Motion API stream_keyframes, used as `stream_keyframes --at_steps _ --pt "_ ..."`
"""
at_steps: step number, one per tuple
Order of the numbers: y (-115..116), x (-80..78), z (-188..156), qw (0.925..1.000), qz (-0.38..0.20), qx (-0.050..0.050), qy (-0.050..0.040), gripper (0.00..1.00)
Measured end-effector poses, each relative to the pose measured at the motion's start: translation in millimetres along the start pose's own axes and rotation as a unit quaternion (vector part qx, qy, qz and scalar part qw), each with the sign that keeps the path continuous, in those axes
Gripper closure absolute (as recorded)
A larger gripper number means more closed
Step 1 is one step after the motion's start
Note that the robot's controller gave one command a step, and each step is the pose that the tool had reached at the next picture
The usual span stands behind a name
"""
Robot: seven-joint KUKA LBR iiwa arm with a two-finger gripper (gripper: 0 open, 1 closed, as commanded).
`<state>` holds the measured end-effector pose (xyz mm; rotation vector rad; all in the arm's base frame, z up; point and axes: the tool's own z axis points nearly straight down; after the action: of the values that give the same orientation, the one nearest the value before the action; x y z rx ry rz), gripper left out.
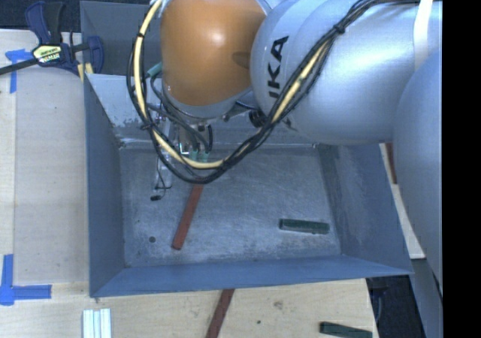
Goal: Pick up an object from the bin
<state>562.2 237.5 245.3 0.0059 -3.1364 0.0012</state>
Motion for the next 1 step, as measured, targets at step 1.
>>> stream_keyframes --at_steps 1 --pt "-1.3 -1.8 -5.1 1.0 0.002 -0.001 -0.0042 0.0"
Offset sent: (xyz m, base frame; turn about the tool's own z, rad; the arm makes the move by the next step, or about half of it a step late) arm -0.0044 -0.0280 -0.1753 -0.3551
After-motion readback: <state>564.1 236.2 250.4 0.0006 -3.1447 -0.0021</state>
